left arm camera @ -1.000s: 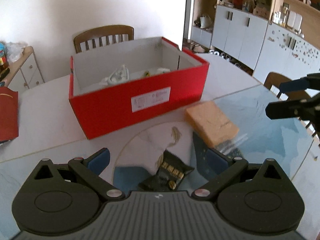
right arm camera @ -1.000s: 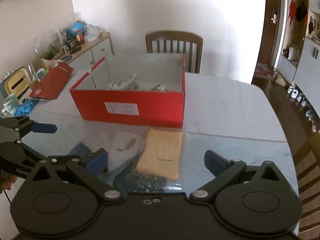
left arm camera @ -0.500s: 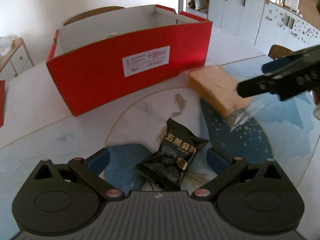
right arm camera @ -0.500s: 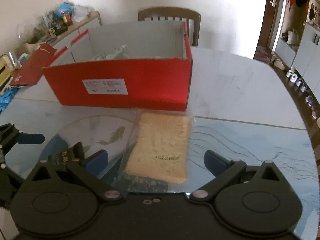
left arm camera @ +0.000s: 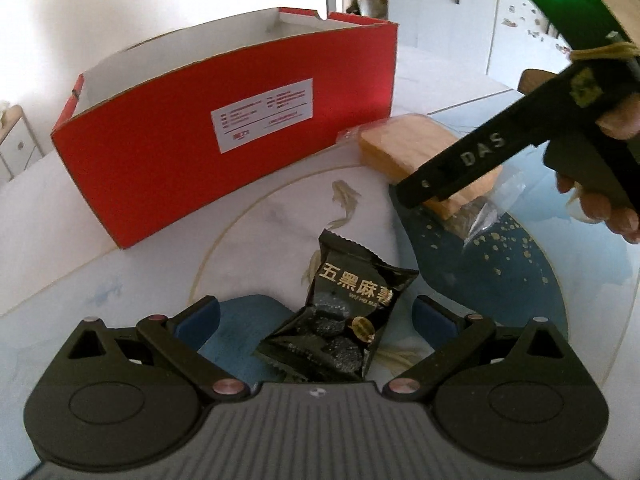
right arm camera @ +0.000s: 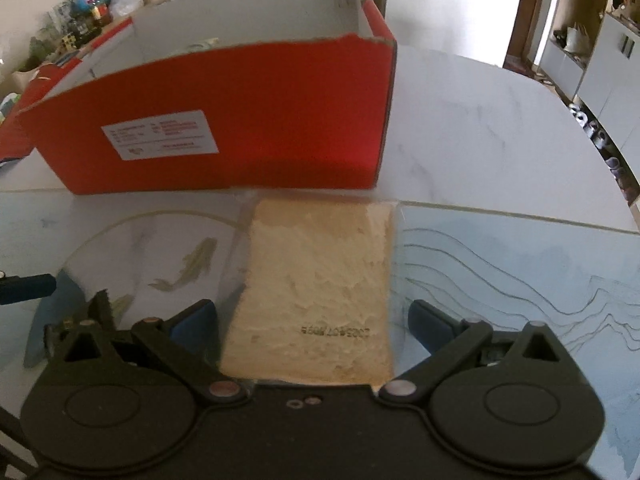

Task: Organize objects
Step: 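Grasp the black snack packet with the left gripper while the right grasps the bread bag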

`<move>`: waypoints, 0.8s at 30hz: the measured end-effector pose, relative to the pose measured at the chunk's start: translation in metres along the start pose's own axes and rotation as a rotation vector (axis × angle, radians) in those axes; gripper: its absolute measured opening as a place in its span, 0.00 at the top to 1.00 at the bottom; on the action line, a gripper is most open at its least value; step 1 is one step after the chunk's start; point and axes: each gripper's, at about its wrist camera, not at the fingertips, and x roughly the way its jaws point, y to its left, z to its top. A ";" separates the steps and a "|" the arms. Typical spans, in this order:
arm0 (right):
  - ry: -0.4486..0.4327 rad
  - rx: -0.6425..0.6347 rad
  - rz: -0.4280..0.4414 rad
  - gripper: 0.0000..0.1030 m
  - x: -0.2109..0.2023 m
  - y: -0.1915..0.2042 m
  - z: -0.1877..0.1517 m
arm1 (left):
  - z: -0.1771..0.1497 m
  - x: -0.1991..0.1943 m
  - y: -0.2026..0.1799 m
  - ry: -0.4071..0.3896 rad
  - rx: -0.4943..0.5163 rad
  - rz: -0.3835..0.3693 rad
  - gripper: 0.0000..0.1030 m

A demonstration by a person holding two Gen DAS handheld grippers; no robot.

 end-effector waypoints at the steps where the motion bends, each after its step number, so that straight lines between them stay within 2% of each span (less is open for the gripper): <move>1: -0.001 -0.007 -0.004 0.00 0.000 0.001 -0.001 | 0.000 0.000 0.000 -0.002 0.002 -0.004 0.01; 7: -0.003 -0.054 -0.021 0.00 0.000 0.007 -0.008 | 0.001 -0.001 -0.003 -0.003 -0.004 -0.033 0.18; 9: -0.004 -0.049 -0.019 0.01 -0.002 0.007 -0.011 | 0.002 -0.002 -0.005 -0.007 -0.002 -0.041 0.31; 12: -0.006 -0.045 -0.022 0.08 -0.006 0.007 -0.014 | 0.005 -0.005 -0.010 -0.015 0.015 -0.040 0.49; 14: -0.008 -0.047 -0.025 0.17 -0.009 0.007 -0.016 | 0.006 -0.006 -0.013 -0.011 0.035 -0.037 0.52; 15: -0.010 -0.048 -0.025 0.20 -0.011 0.007 -0.017 | 0.007 -0.006 -0.014 -0.008 0.038 -0.037 0.57; 17: -0.008 -0.043 -0.024 0.25 -0.013 0.008 -0.018 | 0.008 -0.006 -0.014 0.003 0.020 -0.037 0.60; 24: -0.007 0.005 -0.002 0.27 -0.033 0.007 -0.028 | 0.009 -0.010 -0.003 0.031 -0.071 -0.040 0.63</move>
